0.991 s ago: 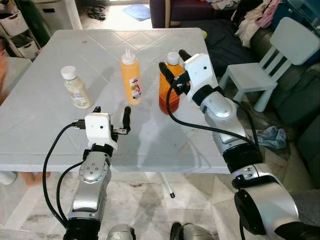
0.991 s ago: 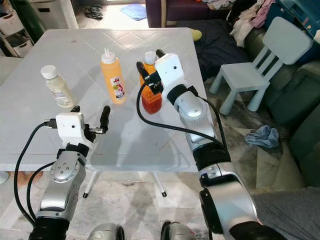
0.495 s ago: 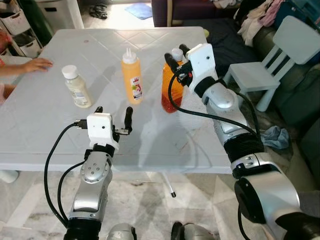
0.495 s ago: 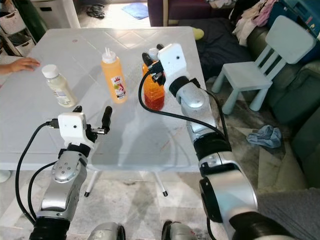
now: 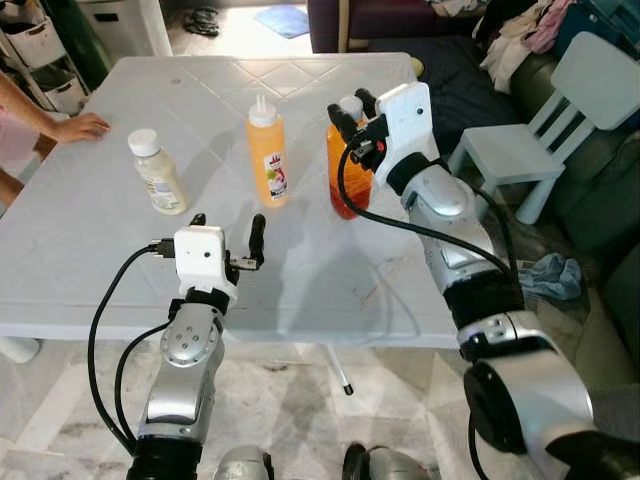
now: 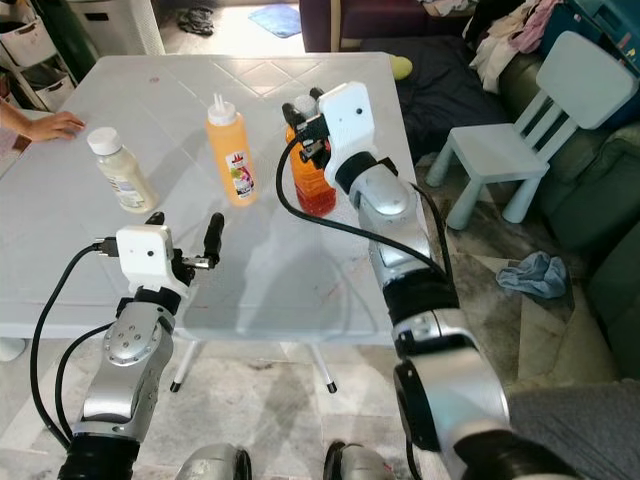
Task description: Restocking fridge
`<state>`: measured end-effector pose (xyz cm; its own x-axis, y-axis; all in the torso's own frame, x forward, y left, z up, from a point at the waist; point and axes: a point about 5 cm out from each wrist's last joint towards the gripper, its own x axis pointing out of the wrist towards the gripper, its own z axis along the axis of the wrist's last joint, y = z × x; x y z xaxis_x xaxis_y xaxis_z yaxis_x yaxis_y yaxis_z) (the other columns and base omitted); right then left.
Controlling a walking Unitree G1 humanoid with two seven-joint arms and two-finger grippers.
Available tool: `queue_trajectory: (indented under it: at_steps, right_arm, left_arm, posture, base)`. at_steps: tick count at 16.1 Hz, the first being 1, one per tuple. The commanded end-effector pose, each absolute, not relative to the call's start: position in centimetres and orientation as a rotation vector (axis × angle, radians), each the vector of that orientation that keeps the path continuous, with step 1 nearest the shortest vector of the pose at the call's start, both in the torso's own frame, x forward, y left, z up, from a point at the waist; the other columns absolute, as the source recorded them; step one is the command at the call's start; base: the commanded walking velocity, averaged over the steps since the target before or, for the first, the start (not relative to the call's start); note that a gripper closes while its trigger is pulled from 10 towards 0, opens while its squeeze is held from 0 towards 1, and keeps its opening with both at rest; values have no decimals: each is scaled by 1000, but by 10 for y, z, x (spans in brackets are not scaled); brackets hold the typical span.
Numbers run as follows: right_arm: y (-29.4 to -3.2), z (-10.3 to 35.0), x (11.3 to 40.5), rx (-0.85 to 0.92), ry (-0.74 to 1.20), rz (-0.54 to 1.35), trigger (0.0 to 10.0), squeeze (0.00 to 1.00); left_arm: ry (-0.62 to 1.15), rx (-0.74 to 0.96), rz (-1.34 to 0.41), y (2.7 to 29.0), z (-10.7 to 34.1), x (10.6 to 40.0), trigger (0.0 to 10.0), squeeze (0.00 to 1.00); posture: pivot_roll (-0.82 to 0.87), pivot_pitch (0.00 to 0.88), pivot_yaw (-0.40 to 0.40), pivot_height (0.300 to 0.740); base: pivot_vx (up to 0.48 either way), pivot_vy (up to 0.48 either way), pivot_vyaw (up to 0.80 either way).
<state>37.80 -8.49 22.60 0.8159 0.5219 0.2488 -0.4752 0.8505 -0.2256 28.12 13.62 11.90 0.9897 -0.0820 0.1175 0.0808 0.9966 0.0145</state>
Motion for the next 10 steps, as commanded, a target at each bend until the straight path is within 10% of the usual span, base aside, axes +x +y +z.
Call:
queue_trajectory:
  at_steps: [1, 10]
  right_arm:
    - [-82, 225, 376, -175, -290, 555, 0, 0]
    - [-95, 229, 347, -227, -306, 551, 0, 0]
  left_arm:
    - [-98, 26, -90, 137, 116, 282, 10000, 0]
    - [-72, 37, -52, 138, 113, 287, 10000, 0]
  posture:
    - [58, 88, 36, 740]
    - [42, 64, 37, 740]
  base:
    - [0, 0, 0]
    - [0, 0, 0]
